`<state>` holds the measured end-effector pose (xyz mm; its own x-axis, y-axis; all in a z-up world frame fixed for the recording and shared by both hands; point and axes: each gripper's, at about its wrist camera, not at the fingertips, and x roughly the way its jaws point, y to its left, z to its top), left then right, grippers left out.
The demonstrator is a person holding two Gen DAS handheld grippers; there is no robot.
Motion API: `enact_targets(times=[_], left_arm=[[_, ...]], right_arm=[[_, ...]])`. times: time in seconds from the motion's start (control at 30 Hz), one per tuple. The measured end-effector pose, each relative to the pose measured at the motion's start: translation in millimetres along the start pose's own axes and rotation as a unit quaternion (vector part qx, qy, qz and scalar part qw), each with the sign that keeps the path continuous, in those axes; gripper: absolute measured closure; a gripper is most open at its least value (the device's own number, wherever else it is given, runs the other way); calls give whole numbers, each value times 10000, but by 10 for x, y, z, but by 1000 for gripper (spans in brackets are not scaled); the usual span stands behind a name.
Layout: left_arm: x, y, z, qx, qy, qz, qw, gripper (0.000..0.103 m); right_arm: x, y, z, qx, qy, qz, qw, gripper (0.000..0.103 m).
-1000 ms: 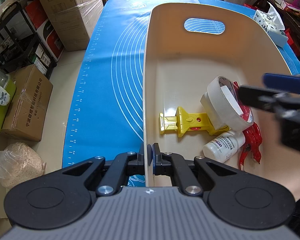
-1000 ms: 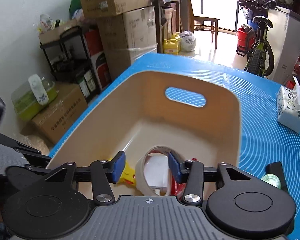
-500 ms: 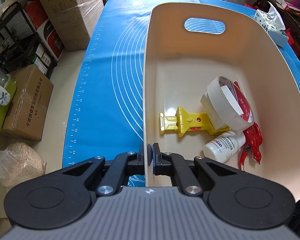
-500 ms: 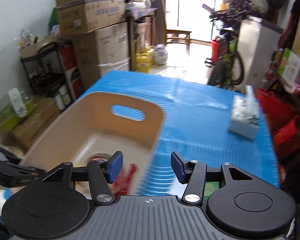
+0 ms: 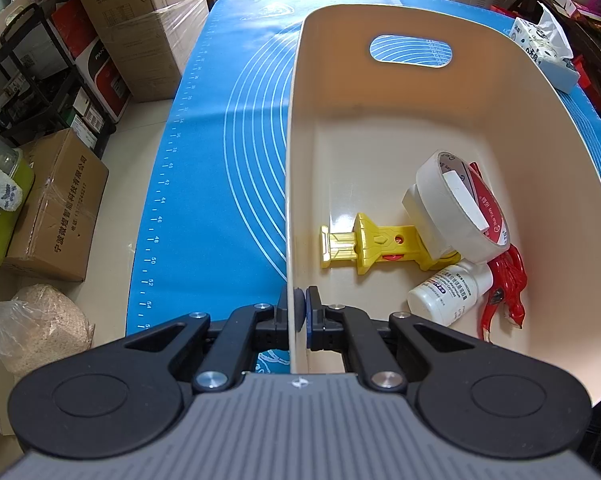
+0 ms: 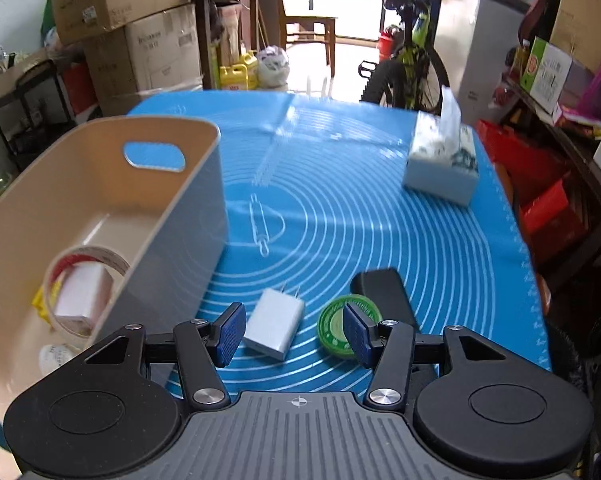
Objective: Organize rigid objects
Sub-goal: 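Grasp the small white plug charger on the mat with the right tool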
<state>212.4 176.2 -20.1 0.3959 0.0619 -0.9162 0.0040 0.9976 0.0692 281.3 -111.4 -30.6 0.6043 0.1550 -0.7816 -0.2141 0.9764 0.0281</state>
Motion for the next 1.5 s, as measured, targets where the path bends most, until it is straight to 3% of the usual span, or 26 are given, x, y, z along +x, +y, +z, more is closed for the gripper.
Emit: enact_targets(times=[0.43, 0.67, 0.77, 0.8, 1.0, 1.5], left_arm=[[-1, -26, 8, 22, 7, 32, 10000, 95], [-3, -33, 17, 26, 9, 39, 10000, 95], [-2, -35, 17, 28, 8, 42, 10000, 95], [-8, -37, 22, 33, 9, 47, 10000, 95], [-13, -25, 30, 41, 7, 54, 10000, 95], [-12, -16, 30, 42, 9, 63, 10000, 95]], right_arm=[[437, 184, -104, 179, 177, 1, 9997, 40], [590, 218, -110, 158, 224, -128, 9995, 44], [639, 251, -124, 126, 229, -221, 9994, 51], [638, 258, -128, 137, 180, -220, 9995, 57], [620, 309, -146, 62, 54, -316, 9995, 61], [192, 217, -87, 289, -376, -358, 9982, 61]])
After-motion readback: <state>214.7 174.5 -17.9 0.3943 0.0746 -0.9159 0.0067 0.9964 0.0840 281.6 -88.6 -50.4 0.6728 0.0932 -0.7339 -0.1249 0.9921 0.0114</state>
